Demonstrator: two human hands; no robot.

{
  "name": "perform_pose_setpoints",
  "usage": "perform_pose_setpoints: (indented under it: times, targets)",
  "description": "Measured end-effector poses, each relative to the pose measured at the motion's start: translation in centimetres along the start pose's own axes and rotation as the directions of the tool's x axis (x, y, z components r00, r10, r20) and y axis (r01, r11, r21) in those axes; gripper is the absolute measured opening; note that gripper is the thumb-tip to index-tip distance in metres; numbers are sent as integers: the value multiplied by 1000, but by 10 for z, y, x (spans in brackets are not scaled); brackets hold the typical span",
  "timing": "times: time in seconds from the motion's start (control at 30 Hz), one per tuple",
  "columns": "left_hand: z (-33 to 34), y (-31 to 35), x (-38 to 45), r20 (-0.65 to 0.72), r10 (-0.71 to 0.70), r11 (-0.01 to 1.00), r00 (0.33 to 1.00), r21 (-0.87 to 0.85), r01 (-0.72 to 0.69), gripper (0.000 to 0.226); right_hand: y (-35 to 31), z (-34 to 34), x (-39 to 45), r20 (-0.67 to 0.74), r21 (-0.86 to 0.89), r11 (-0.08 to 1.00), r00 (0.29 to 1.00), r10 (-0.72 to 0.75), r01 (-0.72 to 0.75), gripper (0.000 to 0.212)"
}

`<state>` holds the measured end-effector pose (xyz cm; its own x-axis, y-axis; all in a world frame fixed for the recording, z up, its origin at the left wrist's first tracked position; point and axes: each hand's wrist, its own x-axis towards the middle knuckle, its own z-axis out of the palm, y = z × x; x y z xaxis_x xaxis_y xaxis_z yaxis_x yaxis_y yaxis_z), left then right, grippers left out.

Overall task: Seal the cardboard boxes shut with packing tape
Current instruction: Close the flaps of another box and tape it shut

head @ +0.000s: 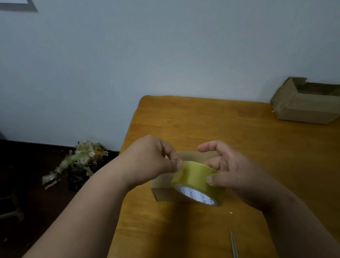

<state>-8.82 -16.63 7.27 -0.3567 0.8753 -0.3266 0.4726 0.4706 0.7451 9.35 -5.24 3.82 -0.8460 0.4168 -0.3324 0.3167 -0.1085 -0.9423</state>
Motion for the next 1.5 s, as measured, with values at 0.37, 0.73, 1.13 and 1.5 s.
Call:
perform_pose_setpoints:
  times: [0.37,0.73,1.13,1.5]
  targets:
    - [15,-19,5,-450,321,908,833,396,-136,16,7,10,16,-386,-351,936,915,-116,-29,38]
    - [16,-33,19,-493,7,991,870,119,59,18,2,6,31,-317,-204,973,948,36,-105,32]
    - [20,-17,31,-162,-189,484,968,-874,-52,22,10,2,40,-202,43,998,978,-43,53,47]
    - [18,-11,33,-146,48,953,988,-290,-89,46,3,12,48,-361,-281,960,927,-99,-7,36]
